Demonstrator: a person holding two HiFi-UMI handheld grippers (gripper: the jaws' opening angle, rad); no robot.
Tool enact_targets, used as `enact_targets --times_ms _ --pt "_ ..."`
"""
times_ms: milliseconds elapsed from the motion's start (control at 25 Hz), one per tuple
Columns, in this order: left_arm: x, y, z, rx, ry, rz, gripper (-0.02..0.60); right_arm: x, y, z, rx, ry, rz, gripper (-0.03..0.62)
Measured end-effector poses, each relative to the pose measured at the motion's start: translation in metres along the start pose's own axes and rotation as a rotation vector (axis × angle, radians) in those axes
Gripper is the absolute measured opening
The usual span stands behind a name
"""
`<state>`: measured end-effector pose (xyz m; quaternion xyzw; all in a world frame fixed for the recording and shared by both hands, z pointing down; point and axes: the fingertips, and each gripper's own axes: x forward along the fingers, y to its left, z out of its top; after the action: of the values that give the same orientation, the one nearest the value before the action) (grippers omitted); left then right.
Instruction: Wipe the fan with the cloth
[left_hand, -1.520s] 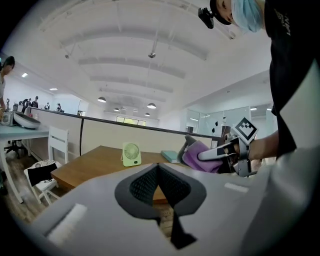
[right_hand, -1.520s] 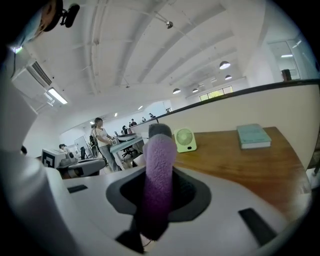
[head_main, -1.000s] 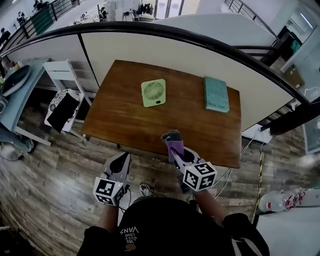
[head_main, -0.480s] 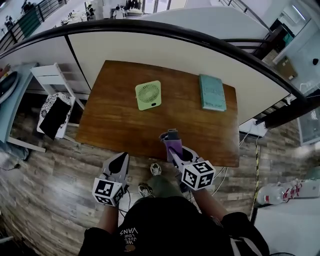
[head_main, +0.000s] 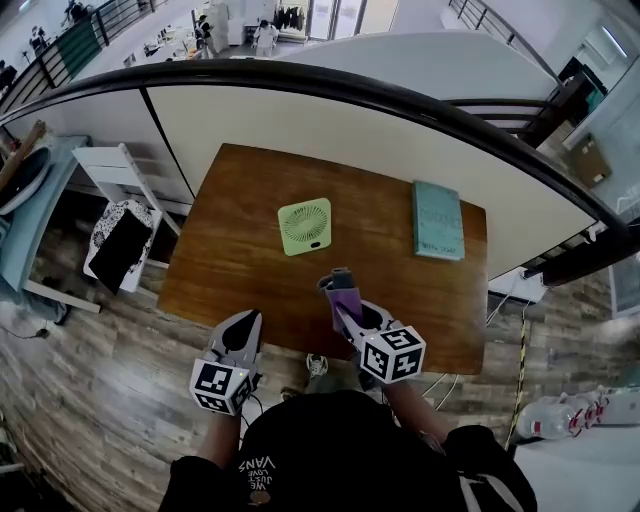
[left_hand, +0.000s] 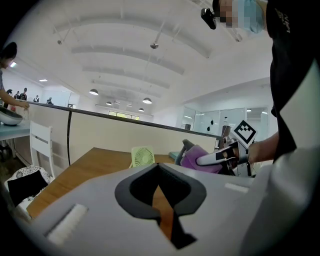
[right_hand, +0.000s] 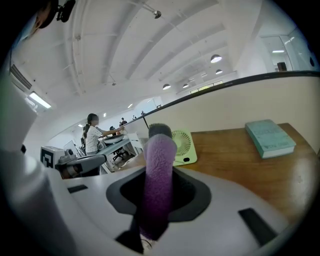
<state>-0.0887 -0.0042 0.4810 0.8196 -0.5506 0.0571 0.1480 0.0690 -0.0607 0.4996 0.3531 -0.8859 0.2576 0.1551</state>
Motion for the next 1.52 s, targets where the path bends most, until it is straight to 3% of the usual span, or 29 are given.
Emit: enact_targets --times_ms 200,400,640,840,1160,1520 --pt "0.034 0.01 0.002 0.019 0.005 0.02 0.011 0.021 -0.021 0.012 -0.031 0.03 0.033 0.1" --pt "0.061 0.016 0.004 -0.012 0.006 0.058 0.011 0.043 -0.036 0.019 -0.062 0.065 0.079 0.1" --pt "0.079 0.03 0.002 -0.033 0.035 0.049 0.011 0.07 -0.042 0.026 -0.063 0.082 0.081 0.1" --pt "0.095 0.051 0.008 -0.027 0.051 -0.011 0.011 0.089 -0.043 0.03 -0.065 0.091 0.032 0.1" --pt "0.105 0.085 0.014 0.051 0.086 -0.145 0.011 0.122 -0.025 0.037 -0.053 0.083 -0.032 0.1" --pt "0.1 0.118 0.012 0.049 0.107 -0.185 0.011 0.168 0.0 0.043 -0.13 0.125 -0.012 0.1"
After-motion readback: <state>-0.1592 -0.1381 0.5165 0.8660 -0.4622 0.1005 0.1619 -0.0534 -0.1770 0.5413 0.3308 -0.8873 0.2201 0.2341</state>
